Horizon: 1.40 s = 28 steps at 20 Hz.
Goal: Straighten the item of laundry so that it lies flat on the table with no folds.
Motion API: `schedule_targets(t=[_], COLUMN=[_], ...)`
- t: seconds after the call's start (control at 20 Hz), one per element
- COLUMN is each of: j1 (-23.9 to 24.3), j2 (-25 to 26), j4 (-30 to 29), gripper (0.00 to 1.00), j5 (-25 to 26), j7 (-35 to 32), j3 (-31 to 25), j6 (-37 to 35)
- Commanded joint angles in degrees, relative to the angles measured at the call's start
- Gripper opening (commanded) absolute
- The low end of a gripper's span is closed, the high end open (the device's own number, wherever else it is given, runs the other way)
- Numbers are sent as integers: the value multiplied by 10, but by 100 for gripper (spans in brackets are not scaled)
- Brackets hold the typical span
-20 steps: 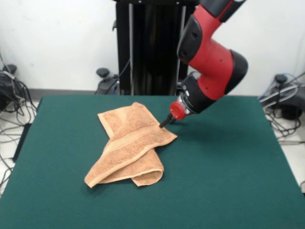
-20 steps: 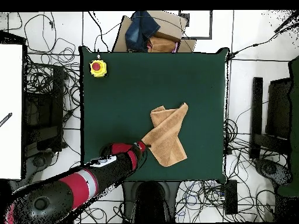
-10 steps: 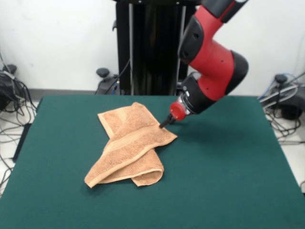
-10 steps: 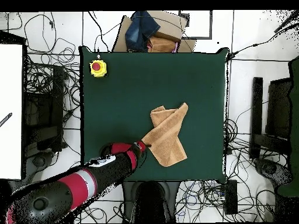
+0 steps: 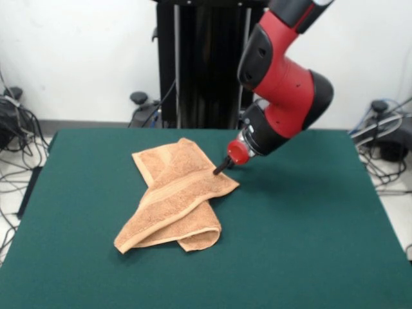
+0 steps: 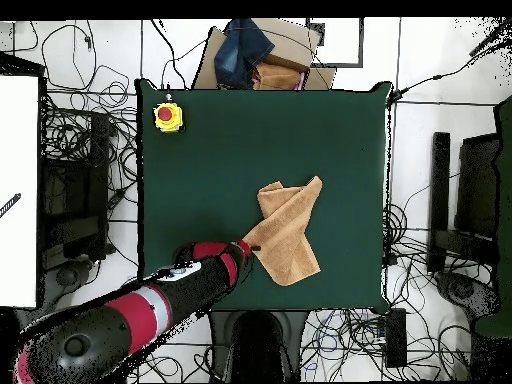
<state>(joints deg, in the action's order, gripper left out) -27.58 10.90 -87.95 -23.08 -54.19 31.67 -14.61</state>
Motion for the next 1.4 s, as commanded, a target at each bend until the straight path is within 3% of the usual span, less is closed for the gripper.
schedule_targets(t=[0.05,0.8,1.4], j1=[49,53,54], j2=[77,69,105], j4=[115,115,168], gripper=[100,100,100], j5=[13,43,33], j7=[-108,-124,-132], j3=[-54,-42,-15], j6=[93,93,68])
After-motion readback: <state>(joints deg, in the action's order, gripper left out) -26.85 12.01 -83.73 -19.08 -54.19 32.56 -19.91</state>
